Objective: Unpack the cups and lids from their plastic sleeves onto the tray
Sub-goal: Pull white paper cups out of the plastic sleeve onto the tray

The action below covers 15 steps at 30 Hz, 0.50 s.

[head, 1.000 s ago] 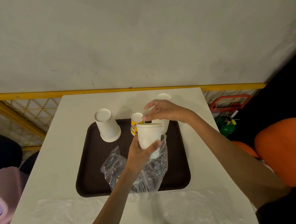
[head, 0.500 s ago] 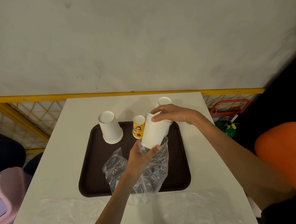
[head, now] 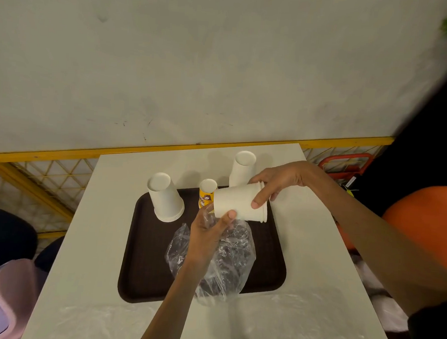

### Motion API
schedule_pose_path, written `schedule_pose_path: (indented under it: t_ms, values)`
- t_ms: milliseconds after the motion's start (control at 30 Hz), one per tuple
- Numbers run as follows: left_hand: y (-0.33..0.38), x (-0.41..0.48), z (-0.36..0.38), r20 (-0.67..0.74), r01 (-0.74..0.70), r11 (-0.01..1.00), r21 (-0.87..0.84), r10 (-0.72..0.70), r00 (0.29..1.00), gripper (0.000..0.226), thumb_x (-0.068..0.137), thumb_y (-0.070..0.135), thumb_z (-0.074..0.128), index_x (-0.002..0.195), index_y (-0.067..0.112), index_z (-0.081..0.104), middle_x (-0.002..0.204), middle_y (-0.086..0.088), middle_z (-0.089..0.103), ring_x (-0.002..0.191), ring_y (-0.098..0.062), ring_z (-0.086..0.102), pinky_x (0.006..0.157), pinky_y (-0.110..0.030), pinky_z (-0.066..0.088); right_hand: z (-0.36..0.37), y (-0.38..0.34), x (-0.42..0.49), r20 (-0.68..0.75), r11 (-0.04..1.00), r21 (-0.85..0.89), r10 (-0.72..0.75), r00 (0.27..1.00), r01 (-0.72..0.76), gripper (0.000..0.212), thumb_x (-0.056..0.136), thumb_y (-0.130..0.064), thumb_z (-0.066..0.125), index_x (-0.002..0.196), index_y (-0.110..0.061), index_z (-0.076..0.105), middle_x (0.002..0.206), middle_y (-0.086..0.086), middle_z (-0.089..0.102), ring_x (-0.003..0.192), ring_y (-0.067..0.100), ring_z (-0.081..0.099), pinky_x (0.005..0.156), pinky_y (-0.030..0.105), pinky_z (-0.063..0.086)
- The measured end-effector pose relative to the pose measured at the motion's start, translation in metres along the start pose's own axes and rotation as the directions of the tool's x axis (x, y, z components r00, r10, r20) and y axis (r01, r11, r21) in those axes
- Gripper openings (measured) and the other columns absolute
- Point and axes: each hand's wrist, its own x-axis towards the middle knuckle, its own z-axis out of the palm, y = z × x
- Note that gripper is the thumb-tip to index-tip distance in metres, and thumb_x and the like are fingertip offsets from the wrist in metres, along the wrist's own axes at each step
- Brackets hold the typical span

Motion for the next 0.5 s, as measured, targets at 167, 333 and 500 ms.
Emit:
schedule_pose_path:
  t_ms: [167, 333, 500]
  values:
    - [0.001, 0.001, 0.0, -0.005, 0.011, 0.999, 0.041, -0.011, 1.0, 0.035, 0.08, 0.011, 0.068, 0.113, 0.007, 0.059, 0.093, -0.007, 0.069, 0.07, -0.007, 0.066, 0.063, -0.018, 0.053, -0.005, 0.0, -0.006, -0.006, 0.999, 0.034, -0.018, 1.0, 0.019, 0.04, 0.082, -0.029, 0.071, 0.115, -0.013, 0.057, 0.107, 0.003, 0.063, 0.098, 0.017, 0.059, 0.074, 0.018, 0.047]
    - [-0.001, 0.001, -0.002, -0.038, 0.024, 0.999, 0.049, -0.022, 0.999, 0.031, 0.075, 0.017, 0.07, 0.104, 0.012, 0.061, 0.084, 0.001, 0.072, 0.073, -0.011, 0.066, 0.065, -0.019, 0.055, -0.017, 0.014, 0.003, -0.465, 0.847, 0.411, -0.125, 0.877, 0.338, 0.044, 0.08, -0.03, 0.072, 0.118, -0.019, 0.053, 0.114, -0.001, 0.062, 0.108, 0.017, 0.059, 0.091, 0.031, 0.049]
    - [-0.003, 0.002, 0.0, -0.054, 0.044, 0.998, 0.052, -0.042, 0.998, 0.037, 0.068, 0.026, 0.071, 0.102, 0.016, 0.062, 0.089, -0.001, 0.072, 0.079, -0.012, 0.068, 0.067, -0.02, 0.054, -0.016, 0.011, 0.029, -0.791, 0.772, 0.408, 0.031, 0.611, 0.488, 0.071, 0.075, -0.017, 0.079, 0.133, -0.01, 0.039, 0.128, 0.005, 0.053, 0.113, 0.018, 0.053, 0.091, 0.034, 0.049]
